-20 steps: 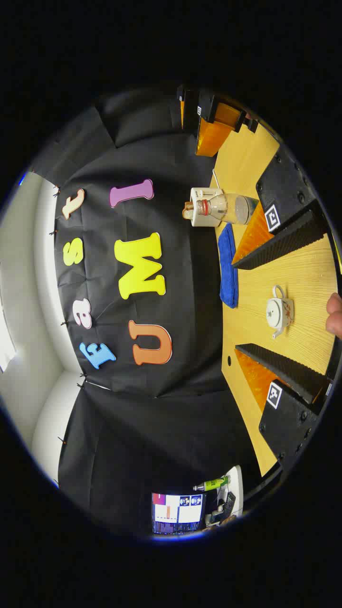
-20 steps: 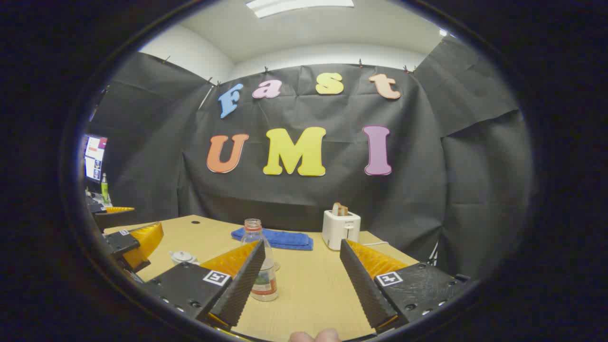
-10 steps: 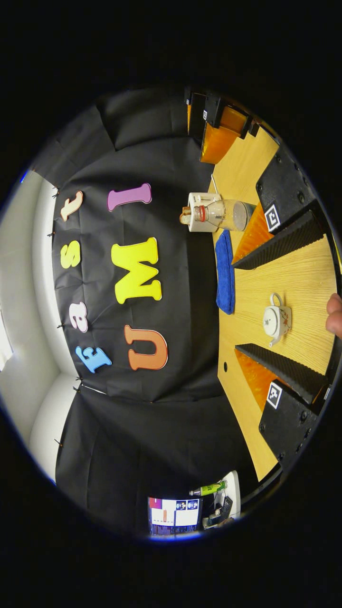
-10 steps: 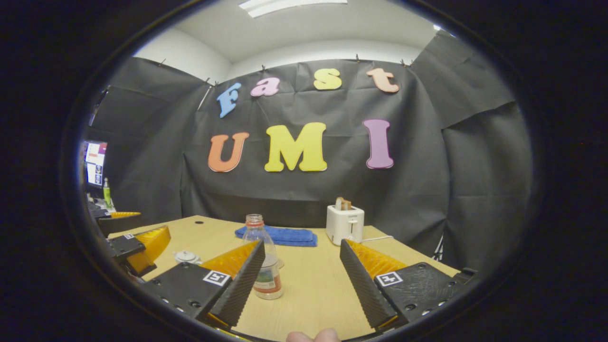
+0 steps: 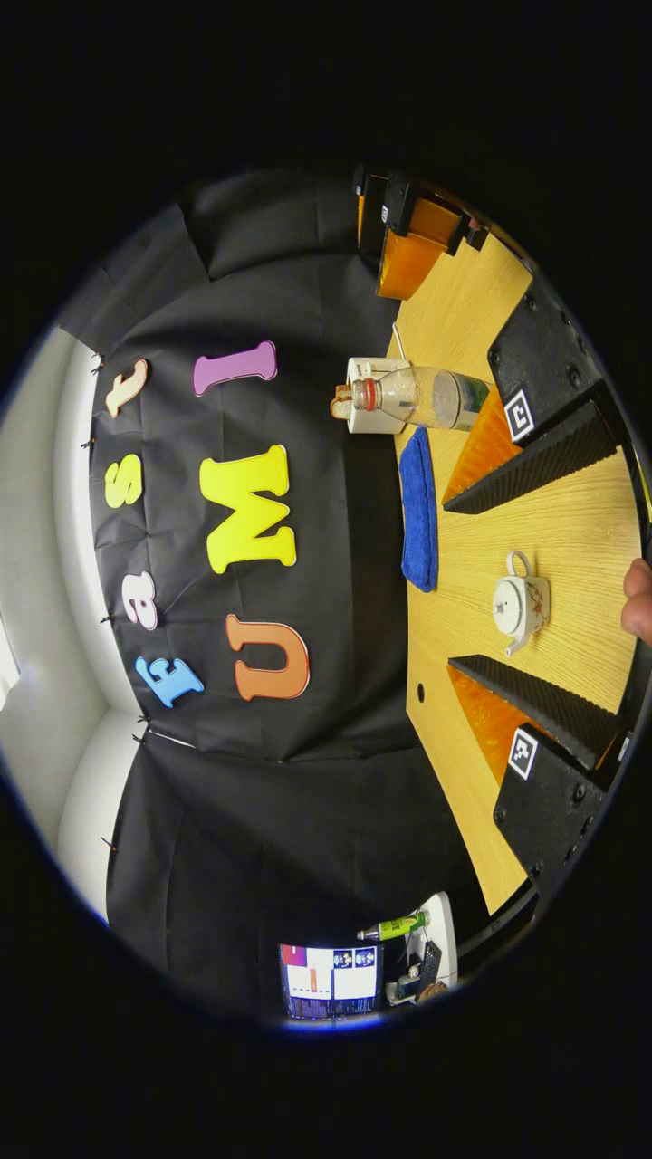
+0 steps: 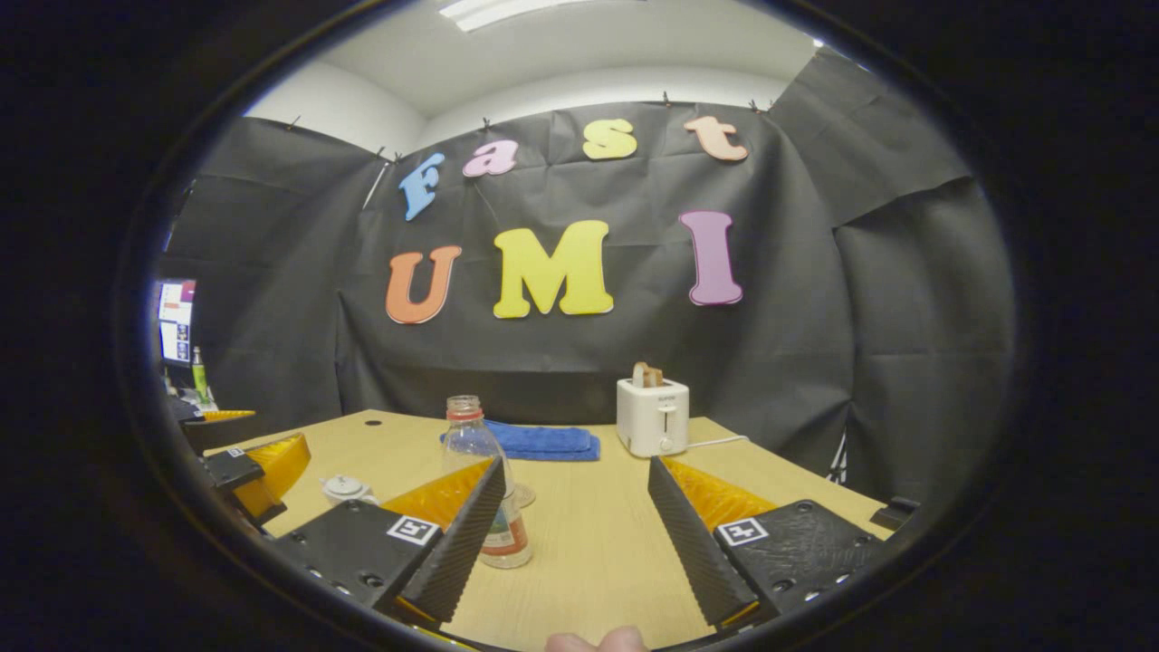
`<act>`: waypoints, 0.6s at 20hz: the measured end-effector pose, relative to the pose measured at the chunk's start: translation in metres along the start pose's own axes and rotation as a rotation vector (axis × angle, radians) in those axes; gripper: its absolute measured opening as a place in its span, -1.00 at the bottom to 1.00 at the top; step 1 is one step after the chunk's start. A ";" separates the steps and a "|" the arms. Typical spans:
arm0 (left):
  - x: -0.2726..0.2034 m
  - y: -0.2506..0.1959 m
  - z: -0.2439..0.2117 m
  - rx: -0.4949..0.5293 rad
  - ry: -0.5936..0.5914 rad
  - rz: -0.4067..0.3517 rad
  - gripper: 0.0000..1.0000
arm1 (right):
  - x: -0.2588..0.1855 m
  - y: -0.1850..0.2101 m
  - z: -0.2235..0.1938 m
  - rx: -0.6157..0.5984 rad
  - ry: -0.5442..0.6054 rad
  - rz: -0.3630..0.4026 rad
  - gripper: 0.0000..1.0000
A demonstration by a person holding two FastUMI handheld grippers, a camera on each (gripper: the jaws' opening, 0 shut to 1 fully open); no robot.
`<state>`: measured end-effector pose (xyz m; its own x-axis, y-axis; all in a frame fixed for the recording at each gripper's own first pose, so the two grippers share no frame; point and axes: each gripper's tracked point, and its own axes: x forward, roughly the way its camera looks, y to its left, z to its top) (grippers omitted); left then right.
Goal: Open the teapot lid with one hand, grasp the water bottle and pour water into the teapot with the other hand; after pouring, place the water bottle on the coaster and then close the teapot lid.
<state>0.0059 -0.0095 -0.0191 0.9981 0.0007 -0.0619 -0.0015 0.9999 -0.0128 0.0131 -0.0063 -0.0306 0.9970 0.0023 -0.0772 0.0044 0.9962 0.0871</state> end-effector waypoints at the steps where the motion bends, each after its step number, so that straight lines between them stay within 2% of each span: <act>1: 0.001 -0.001 -0.002 -0.005 0.005 0.000 0.97 | 0.001 -0.001 -0.004 0.007 0.009 0.000 0.94; 6: 0.014 0.006 -0.014 -0.015 0.039 0.009 0.96 | 0.006 -0.007 -0.017 -0.006 0.042 -0.011 0.94; 7: 0.018 0.006 -0.020 -0.007 0.053 0.004 0.96 | 0.006 -0.008 -0.018 -0.018 0.043 -0.012 0.87; 8: 0.022 0.008 -0.024 -0.004 0.065 0.003 0.96 | 0.007 -0.010 -0.020 -0.031 0.044 -0.016 0.94; 12: 0.041 0.015 -0.044 -0.024 0.125 0.012 0.97 | 0.011 -0.015 -0.027 -0.048 0.055 -0.026 0.94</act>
<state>0.0442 0.0053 -0.0654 0.9825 0.0095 -0.1859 -0.0162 0.9993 -0.0349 0.0221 -0.0188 -0.0591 0.9909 -0.0206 -0.1331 0.0257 0.9990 0.0367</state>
